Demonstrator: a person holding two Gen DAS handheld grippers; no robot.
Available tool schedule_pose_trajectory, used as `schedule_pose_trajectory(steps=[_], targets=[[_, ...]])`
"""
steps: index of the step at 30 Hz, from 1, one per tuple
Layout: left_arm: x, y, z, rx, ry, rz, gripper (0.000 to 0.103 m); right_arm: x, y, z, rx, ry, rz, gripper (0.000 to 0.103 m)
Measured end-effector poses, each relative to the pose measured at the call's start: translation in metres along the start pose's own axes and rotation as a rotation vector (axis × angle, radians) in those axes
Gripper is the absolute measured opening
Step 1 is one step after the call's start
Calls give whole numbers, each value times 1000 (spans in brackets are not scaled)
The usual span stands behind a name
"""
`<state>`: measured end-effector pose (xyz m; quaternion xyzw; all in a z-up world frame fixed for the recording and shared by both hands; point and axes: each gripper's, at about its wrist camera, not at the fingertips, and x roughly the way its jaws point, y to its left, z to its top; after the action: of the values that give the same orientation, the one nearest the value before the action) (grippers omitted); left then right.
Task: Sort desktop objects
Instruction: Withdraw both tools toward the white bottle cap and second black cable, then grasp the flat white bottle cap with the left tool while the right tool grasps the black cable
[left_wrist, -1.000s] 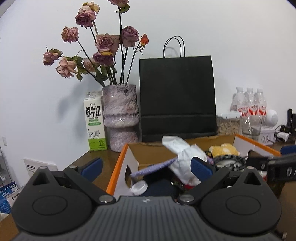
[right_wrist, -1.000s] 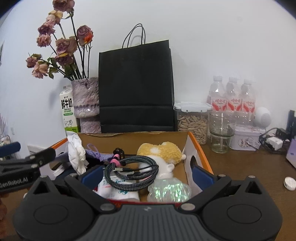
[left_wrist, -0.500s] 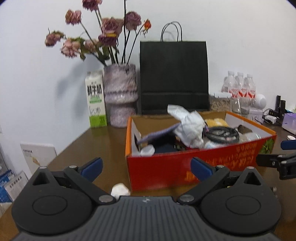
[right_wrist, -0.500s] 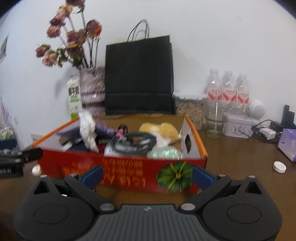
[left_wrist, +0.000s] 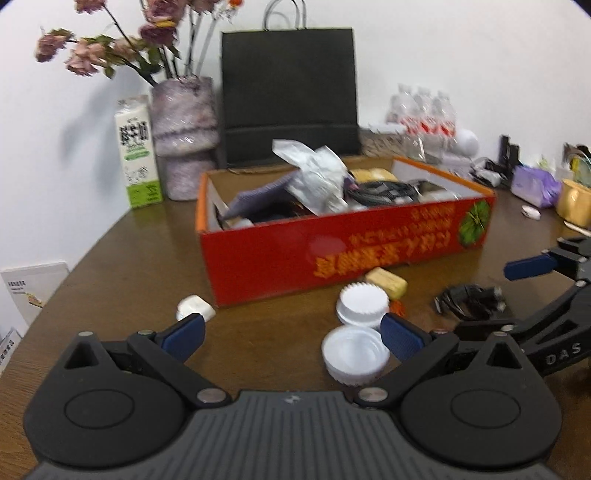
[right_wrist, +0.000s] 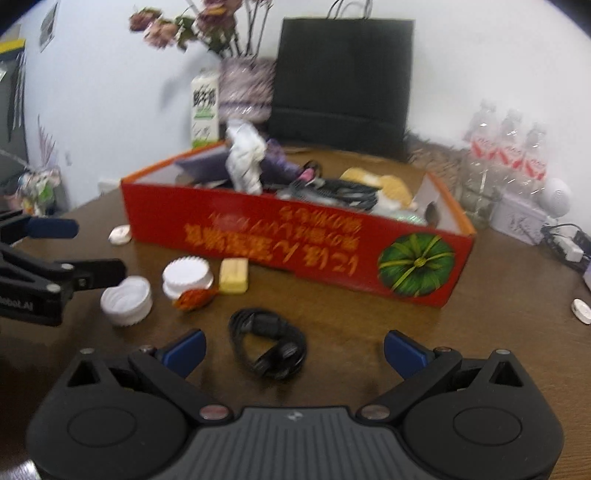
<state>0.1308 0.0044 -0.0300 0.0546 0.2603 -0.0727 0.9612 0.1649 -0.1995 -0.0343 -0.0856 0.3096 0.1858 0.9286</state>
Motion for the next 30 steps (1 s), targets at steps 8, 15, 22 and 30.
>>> schedule_pose_trajectory(steps=[8,15,22,30], targets=[[17,-7,-3,16,137,-47,103,7,-9,0,60,45,22,103],[28,-1,1,-55,164,-29,103,9,-9,2,65,46,18,103],[31,1,2,-71,166,-7,103,16,-5,7,82,48,0,103],[25,-2,1,-62,140,-16,79,13,-2,6,83,29,7,87]])
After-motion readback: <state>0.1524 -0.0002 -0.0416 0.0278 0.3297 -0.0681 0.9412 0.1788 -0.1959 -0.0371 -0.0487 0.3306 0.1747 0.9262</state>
